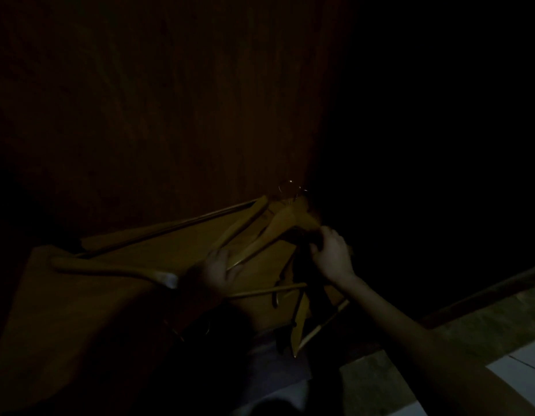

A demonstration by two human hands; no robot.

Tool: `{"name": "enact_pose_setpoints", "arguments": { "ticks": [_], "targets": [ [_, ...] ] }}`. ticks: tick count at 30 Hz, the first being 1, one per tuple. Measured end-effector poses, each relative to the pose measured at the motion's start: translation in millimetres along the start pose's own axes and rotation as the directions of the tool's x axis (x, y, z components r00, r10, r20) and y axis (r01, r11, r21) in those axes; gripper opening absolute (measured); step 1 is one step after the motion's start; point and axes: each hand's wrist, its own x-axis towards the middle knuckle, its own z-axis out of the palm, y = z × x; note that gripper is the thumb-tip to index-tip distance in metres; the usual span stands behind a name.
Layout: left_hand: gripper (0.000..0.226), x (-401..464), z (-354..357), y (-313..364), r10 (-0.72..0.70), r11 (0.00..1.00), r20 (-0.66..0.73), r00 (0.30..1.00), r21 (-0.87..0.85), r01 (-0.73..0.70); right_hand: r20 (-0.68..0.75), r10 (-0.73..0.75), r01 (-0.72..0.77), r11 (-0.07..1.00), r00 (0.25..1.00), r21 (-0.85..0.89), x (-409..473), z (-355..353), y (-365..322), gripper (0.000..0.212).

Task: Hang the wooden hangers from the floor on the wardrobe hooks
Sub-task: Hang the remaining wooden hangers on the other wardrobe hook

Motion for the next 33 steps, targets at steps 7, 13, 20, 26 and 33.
{"name": "enact_pose_setpoints", "arguments": {
  "ticks": [7, 13, 20, 26, 33],
  "targets": [
    [0.035, 6, -51, -14, -0.013, 0.995, -0.072, 0.997, 0.095, 0.020, -0.014, -0.138, 0.137, 0.990, 0.990, -0.040, 2, -19, -43, 0.050],
    [0.030, -12, -67, -2, -0.045, 0.996, -0.058, 0.997, -0.077, 0.041, 0.135, -0.016, -0.064, 0.822, 0.991, 0.566, -12, -27, -88, 0.050],
    [0.038, -50, -137, 56, -0.031, 0.960, 0.130, 0.991, -0.273, 0.066, 0.235, 0.244, -0.306, 0.312, 0.941, 0.900, -57, -86, -163, 0.065],
    [0.021, -66, -259, 137, -0.030, 0.731, 0.197, 0.980, -0.665, 0.156, 0.287, 0.289, -0.374, 0.314, 0.913, 0.873, -89, -204, -209, 0.066],
    [0.015, -69, -434, 225, 0.043, 0.842, 0.058, 0.997, -0.539, -0.005, 0.153, 0.079, -0.168, 0.620, 0.985, 0.767, -139, -354, -285, 0.042]
  ]
}}
